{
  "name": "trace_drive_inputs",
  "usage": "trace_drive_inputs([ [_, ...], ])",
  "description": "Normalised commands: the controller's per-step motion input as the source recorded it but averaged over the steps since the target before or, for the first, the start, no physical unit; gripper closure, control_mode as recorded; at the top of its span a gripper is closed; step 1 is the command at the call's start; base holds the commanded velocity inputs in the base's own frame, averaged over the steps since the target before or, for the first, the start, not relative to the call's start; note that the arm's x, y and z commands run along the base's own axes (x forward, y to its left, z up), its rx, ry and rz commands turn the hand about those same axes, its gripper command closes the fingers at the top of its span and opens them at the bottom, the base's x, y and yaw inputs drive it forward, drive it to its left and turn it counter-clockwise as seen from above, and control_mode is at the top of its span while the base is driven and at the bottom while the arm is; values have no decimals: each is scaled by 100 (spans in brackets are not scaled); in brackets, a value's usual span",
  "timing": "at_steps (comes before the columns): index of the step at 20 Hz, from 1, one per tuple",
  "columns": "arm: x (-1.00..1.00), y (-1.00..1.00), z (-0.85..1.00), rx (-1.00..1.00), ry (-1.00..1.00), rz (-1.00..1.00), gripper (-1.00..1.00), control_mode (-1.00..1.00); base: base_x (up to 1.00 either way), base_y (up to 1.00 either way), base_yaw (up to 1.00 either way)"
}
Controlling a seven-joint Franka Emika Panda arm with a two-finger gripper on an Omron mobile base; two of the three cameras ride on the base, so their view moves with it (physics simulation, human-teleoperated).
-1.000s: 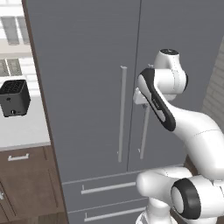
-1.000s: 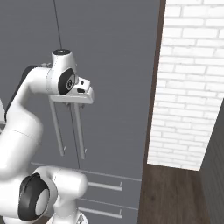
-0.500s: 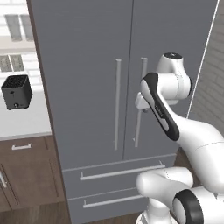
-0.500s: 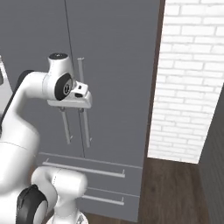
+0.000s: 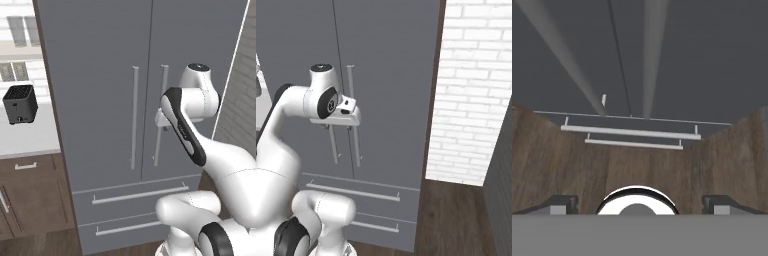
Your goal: Take the strawberry from the fridge and place it on top of the pancake, located on the dining counter.
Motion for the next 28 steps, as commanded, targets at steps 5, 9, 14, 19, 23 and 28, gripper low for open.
trace_drive_inputs([
  [5,0,0,0,0,0,0,-100,100,-4,28,0],
  [9,0,0,0,0,0,0,-100,100,-1,35,0],
  [14,0,0,0,0,0,0,-100,100,-12,11,0],
  [19,0,0,0,0,0,0,-100,100,-10,13,0],
  [23,0,0,0,0,0,0,-100,100,-9,15,0],
  [28,0,0,0,0,0,0,-100,100,-15,7,0],
])
